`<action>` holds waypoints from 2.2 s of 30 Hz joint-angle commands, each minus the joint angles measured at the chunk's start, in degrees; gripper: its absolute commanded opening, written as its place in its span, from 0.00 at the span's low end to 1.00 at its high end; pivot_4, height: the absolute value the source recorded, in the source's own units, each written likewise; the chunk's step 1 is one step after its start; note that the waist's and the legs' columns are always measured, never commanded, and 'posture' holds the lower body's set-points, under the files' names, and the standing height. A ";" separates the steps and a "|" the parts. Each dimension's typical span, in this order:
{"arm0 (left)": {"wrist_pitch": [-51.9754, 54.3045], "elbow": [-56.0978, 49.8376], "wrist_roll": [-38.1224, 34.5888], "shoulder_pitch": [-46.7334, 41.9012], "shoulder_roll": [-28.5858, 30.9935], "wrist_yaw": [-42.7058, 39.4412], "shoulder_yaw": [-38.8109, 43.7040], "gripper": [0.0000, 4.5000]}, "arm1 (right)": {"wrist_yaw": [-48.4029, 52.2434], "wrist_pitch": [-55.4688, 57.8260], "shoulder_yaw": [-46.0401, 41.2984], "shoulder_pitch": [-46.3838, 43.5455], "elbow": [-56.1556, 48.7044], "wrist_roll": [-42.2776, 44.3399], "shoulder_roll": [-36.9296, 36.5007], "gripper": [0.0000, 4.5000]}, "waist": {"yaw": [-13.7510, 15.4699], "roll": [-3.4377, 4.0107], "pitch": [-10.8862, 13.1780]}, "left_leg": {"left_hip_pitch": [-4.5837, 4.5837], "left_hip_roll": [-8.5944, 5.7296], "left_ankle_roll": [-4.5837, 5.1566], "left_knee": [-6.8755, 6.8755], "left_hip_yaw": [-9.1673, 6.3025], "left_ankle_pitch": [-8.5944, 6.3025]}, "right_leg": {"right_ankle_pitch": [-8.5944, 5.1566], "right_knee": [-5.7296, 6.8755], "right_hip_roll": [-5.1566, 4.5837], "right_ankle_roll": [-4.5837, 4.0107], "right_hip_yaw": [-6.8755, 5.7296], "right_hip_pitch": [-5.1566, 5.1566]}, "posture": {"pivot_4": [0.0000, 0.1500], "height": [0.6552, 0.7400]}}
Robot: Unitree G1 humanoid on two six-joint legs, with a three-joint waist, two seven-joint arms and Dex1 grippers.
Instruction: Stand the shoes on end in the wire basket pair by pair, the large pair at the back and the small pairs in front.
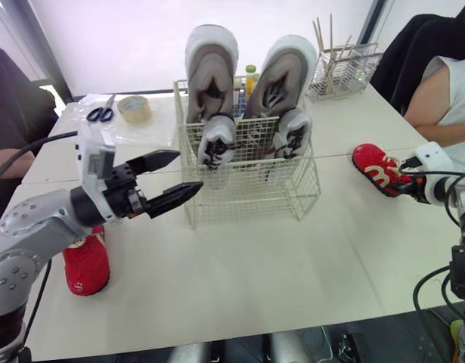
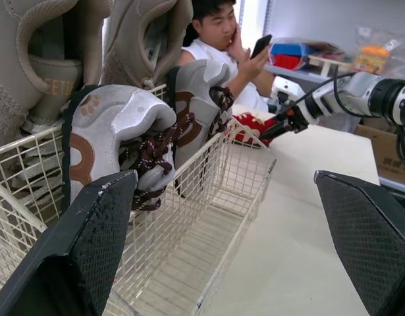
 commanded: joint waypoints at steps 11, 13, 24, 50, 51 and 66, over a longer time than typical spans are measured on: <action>0.40 5.22 -1.67 -7.80 0.60 -0.95 2.55 1.00 | 4.42 1.25 -7.84 -7.83 -22.03 7.96 -4.13 0.01 | 0.20 0.19 0.14 | -0.01 -0.01 -0.06 0.00 0.00 -0.01 | 0.03 0.06 0.01 0.05 0.01 -0.06 | 1.00 1.00; 1.08 7.24 -3.42 -10.01 0.79 -0.97 3.10 1.00 | 5.36 2.07 -9.25 -8.34 -29.40 10.11 -4.38 0.01 | 0.22 0.21 0.17 | -0.03 0.00 -0.06 -0.03 0.00 0.00 | 0.12 0.09 0.03 0.23 0.00 -0.11 | 1.00 1.00; 12.68 22.92 -11.49 -26.06 5.83 -3.46 1.36 1.00 | 21.16 6.87 -7.20 -8.72 -68.10 25.01 -3.03 0.01 | 0.39 -0.08 0.38 | -0.03 0.03 0.25 0.04 -0.08 -0.11 | 0.14 0.18 0.08 0.29 -0.03 -0.09 | 1.00 1.00; 23.04 29.47 -15.76 -35.55 2.09 -1.46 -1.50 1.00 | 22.28 -17.97 2.88 -4.71 -76.29 17.28 4.95 0.01 | 0.26 -0.37 0.56 | -0.03 -0.01 -0.14 0.09 -0.12 0.11 | 0.14 0.35 0.05 0.30 -0.01 -0.15 | 1.00 1.00; 23.11 29.69 -15.72 -35.68 1.80 -1.37 -1.51 0.94 | 22.41 -17.69 2.90 -4.79 -76.77 17.47 4.99 0.01 | 0.24 -0.37 0.56 | -0.03 -0.01 -0.14 0.09 -0.12 0.11 | 0.14 0.35 0.05 0.30 -0.01 -0.15 | 1.00 1.00; 23.52 27.99 -18.54 -33.03 -2.39 0.68 0.69 0.05 | 21.95 5.38 -0.88 -4.92 -82.40 29.57 5.11 0.32 | 0.30 -0.38 0.56 | -0.03 0.00 -0.13 0.08 -0.13 0.12 | 0.14 0.36 0.03 0.30 0.00 -0.17 | 1.00 1.00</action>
